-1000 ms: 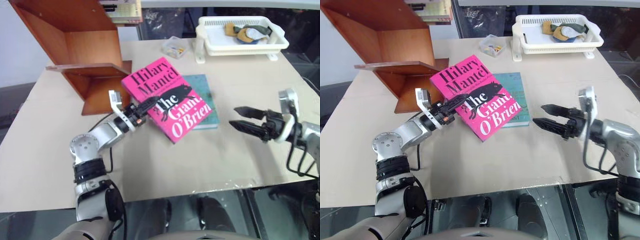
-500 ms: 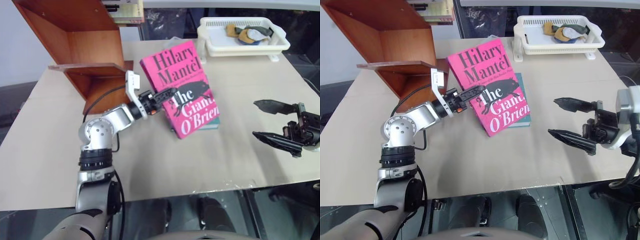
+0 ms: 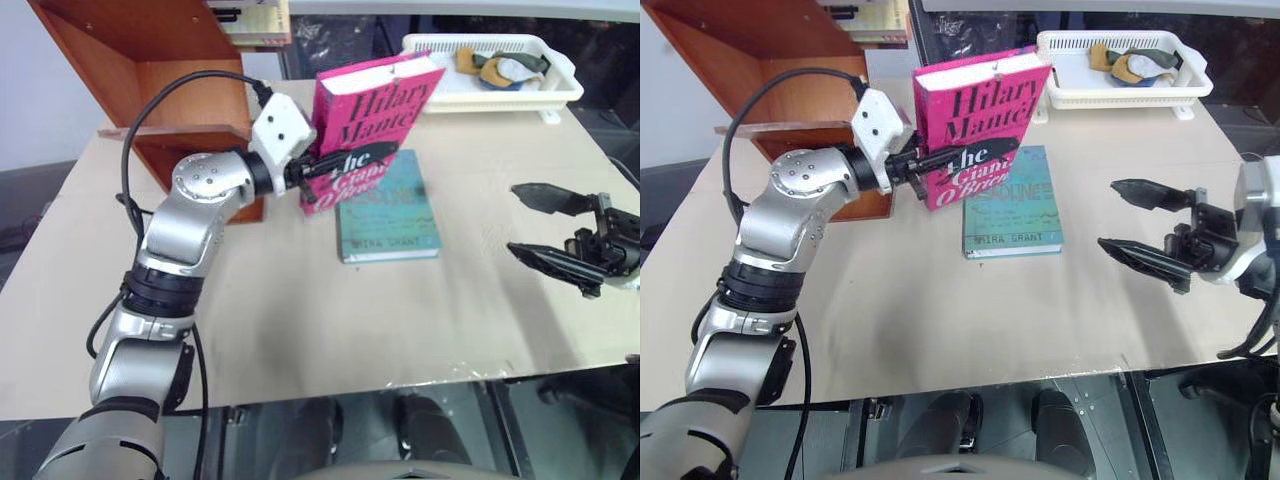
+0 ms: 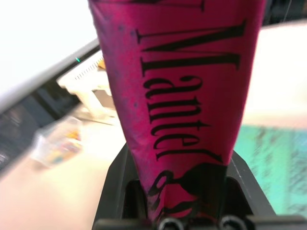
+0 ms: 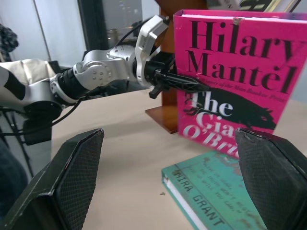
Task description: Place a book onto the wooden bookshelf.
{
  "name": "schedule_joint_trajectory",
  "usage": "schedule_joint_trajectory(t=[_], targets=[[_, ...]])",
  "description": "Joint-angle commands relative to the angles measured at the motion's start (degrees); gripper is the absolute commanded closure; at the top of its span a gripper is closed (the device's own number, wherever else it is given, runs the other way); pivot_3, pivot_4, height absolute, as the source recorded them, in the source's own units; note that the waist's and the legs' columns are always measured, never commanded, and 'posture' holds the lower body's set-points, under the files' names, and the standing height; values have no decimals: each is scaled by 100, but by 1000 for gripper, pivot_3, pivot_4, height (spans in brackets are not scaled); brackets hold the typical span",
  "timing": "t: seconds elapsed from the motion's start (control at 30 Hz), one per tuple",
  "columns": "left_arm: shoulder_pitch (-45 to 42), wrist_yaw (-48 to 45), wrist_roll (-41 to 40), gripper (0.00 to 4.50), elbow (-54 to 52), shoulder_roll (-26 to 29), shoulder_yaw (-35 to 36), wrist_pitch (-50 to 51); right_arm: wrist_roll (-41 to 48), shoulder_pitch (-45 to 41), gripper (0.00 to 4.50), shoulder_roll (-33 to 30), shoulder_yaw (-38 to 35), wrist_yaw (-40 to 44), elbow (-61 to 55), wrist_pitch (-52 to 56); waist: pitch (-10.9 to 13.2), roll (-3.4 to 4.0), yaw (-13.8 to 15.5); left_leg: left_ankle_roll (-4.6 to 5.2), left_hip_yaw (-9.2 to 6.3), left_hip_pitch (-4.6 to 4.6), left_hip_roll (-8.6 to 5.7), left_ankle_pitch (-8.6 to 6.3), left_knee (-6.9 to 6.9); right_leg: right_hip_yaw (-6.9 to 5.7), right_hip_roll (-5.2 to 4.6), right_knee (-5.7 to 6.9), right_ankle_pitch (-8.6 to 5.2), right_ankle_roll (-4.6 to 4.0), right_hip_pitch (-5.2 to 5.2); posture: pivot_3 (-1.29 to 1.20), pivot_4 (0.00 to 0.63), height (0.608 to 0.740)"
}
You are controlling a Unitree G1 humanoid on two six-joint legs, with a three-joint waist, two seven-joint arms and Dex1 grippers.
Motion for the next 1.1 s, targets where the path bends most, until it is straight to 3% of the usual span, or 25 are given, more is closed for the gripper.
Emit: schedule_joint_trajectory(t=[0.03,0.27,0.67,0.87,1.1], targets=[[-544,-88,1200,3486,-80,421,-315,-957,70,-193,0,5,2,-20,46,-155,5,-3,2,1,0,-2,0,0,0,0,1,-1,0,0,-1,0,150,740],[-1399,-225,2223,3486,-75,648,-403,-1329,-9,-253,0,165,177,-78,174,-317,7,-7,67,13,3,-10,0,-7,3,-3,26,-9,-1,1,-2,0,150,740],[-2812,-2121,3110,3486,1048,1307,-982,-2085,-211,-824,0,187,521,188,905,-473,22,-18,44,16,9,-6,3,-7,12,-3,44,1,-1,3,-1,0,150,740],[-3516,-2669,3659,3486,1368,1297,-1081,-1804,-237,-1071,0,181,621,298,1119,-446,29,-23,30,18,9,-10,3,-7,13,-4,45,-4,-3,4,-1,0,150,740],[-3499,-2963,3948,3486,1334,1479,-940,-1332,-314,-1248,0,198,693,411,1332,-465,41,-24,-71,19,9,-10,6,-8,17,-4,46,2,-3,5,-2,0,150,740]])
